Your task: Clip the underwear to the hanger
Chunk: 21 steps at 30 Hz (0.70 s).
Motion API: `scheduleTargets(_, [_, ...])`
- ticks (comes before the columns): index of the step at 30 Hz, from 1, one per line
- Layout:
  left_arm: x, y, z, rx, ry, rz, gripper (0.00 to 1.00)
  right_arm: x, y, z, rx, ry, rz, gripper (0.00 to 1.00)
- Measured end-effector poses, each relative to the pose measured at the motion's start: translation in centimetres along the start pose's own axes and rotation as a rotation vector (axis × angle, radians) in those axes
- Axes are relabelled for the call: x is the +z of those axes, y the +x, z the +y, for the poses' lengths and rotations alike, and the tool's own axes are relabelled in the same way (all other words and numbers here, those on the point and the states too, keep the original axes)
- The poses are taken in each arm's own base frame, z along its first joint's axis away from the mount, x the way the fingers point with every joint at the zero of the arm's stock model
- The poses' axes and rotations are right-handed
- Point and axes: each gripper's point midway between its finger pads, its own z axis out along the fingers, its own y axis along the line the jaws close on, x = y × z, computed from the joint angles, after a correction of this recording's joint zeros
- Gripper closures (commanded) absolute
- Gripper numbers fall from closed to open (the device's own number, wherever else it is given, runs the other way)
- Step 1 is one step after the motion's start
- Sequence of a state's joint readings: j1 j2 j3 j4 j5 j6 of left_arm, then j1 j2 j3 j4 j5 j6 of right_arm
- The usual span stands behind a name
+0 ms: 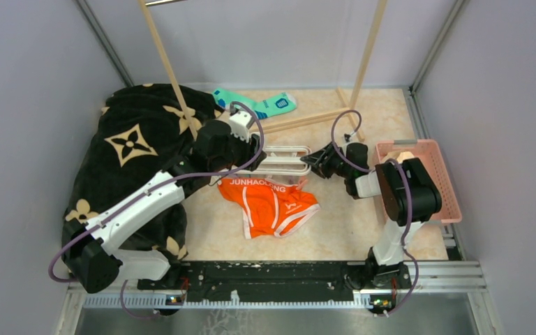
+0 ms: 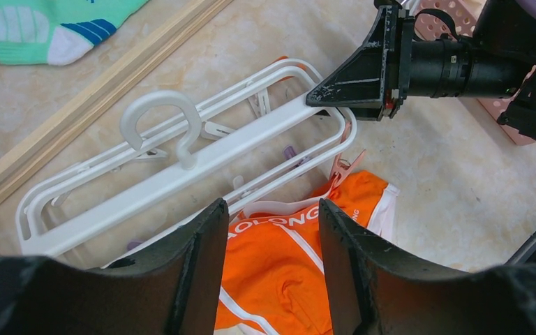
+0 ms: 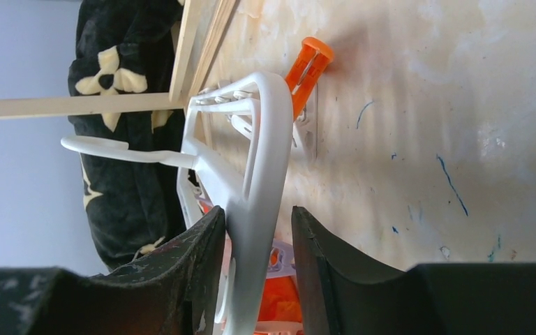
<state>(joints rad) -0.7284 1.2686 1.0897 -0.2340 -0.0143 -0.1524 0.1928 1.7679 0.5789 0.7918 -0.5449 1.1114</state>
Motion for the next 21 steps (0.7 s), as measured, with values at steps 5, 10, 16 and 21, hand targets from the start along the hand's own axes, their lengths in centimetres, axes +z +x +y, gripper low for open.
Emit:
scheduleTargets(5, [0.0,0.1,0.0,0.0,-0.001,0.004,0.44,0.4,-0.3,0.3,0.002,-0.011,0.003,0.72])
scheduleTargets(10, [0.0,0.2,0.1,0.004,-0.007,0.007,0.42,0.5,-0.5,1.1,0.02,-0.045,0.007,0.92])
scheduleTargets(16, [-0.7,-0.7,0.9,0.027,-0.05,-0.017,0.37,0.0,-0.6,3.1,0.036,-0.128,0.01,1.0])
scheduleTargets(21, [-2.4,-2.8,1.6,0.047,-0.089,-0.083,0.35,-1.6,0.3,3.4,0.055,-0.152,-0.003,1.0])
